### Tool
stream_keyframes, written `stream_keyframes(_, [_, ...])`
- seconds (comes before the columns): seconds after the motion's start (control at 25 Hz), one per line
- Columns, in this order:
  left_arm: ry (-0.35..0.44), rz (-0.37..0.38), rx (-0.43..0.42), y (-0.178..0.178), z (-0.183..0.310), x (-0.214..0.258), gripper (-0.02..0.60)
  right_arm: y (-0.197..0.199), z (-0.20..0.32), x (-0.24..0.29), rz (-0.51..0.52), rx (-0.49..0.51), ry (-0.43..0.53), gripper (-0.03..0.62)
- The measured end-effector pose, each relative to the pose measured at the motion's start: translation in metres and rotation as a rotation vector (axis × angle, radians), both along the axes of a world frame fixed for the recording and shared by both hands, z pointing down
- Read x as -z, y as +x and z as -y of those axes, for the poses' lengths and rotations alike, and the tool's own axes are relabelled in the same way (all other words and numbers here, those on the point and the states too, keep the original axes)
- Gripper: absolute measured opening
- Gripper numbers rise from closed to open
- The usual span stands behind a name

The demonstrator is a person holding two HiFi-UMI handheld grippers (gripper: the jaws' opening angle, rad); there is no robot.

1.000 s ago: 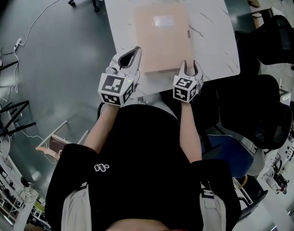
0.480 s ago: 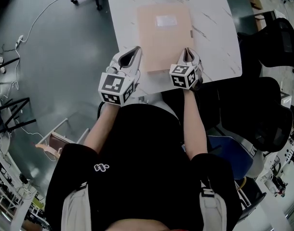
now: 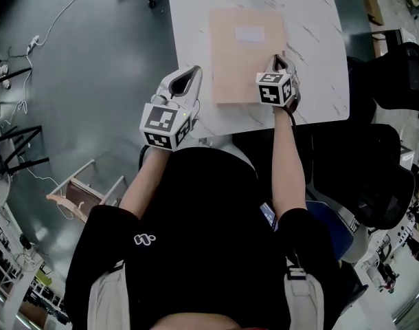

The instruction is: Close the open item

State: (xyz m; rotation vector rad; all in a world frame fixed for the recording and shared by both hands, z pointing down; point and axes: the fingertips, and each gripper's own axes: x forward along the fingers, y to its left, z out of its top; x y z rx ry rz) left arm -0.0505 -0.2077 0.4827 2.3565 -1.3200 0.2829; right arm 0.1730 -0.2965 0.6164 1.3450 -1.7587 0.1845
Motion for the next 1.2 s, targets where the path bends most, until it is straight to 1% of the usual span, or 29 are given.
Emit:
stream_keyframes(0.2, [-0.003, -0.003, 0.019, -0.006, 0.004, -0.001, 0.0, -0.003, 0.003, -0.007, 0.127, -0.018, -0.081, -0.012])
stream_keyframes(0.32, [0.002, -0.01, 0.017, -0.004, 0.008, 0.0, 0.0, -0.001, 0.005, -0.009, 0.16, -0.02, -0.115, -0.012])
stream_keyframes(0.48, [0.013, -0.018, 0.001, 0.0, 0.012, 0.005, 0.0, 0.0, 0.003, -0.011, 0.219, -0.068, -0.158, -0.012])
stream_keyframes(0.6, [0.033, -0.02, -0.022, 0.006, 0.018, 0.014, 0.0, 0.003, 0.004, -0.007, 0.257, -0.073, -0.161, -0.011])
stream_keyframes(0.68, [0.055, -0.023, -0.039, 0.009, 0.021, 0.023, 0.0, 0.004, 0.004, 0.001, 0.265, -0.076, -0.129, -0.011])
stream_keyframes(0.76, [0.068, -0.029, -0.045, 0.008, 0.024, 0.03, 0.0, 0.0, 0.0, 0.019, 0.307, -0.09, -0.06, -0.011])
stream_keyframes(0.96, [0.105, -0.05, -0.05, 0.009, 0.034, 0.049, 0.001, -0.031, -0.012, 0.095, 0.544, -0.081, 0.145, -0.011])
stream_keyframes(1.08, [0.137, -0.069, -0.054, 0.011, 0.04, 0.063, 0.0, -0.053, -0.022, 0.146, 0.666, -0.041, 0.255, -0.011])
stream_keyframes(1.2, [0.178, -0.088, -0.057, 0.015, 0.042, 0.079, 0.0, -0.072, -0.035, 0.19, 0.767, 0.011, 0.338, -0.011])
